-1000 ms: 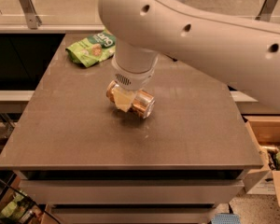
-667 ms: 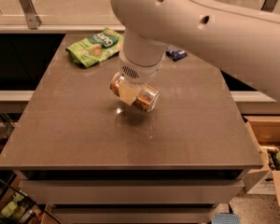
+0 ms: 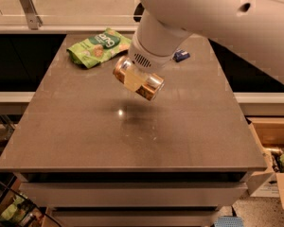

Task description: Place orange can upright

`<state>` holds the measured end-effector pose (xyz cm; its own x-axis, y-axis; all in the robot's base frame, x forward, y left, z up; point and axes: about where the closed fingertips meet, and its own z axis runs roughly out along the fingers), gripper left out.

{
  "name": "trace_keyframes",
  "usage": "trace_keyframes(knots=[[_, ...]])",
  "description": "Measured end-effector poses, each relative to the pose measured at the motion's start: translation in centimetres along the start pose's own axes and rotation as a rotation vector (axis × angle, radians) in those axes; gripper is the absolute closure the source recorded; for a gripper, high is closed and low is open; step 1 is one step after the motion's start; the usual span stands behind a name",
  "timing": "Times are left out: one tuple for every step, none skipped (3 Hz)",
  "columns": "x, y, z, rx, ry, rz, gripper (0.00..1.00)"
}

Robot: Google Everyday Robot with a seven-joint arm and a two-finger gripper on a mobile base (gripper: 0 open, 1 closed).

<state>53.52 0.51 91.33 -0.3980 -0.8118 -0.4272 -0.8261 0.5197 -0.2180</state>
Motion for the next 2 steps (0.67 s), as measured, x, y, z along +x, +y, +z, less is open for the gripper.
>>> trace_keyframes(knots=[[-1.1,-0.37,-0.57,0.002,-0.094,0.007,1.0],[-1.72,-0.34,-0.22,-0.019,-0.19,0.013,1.0]])
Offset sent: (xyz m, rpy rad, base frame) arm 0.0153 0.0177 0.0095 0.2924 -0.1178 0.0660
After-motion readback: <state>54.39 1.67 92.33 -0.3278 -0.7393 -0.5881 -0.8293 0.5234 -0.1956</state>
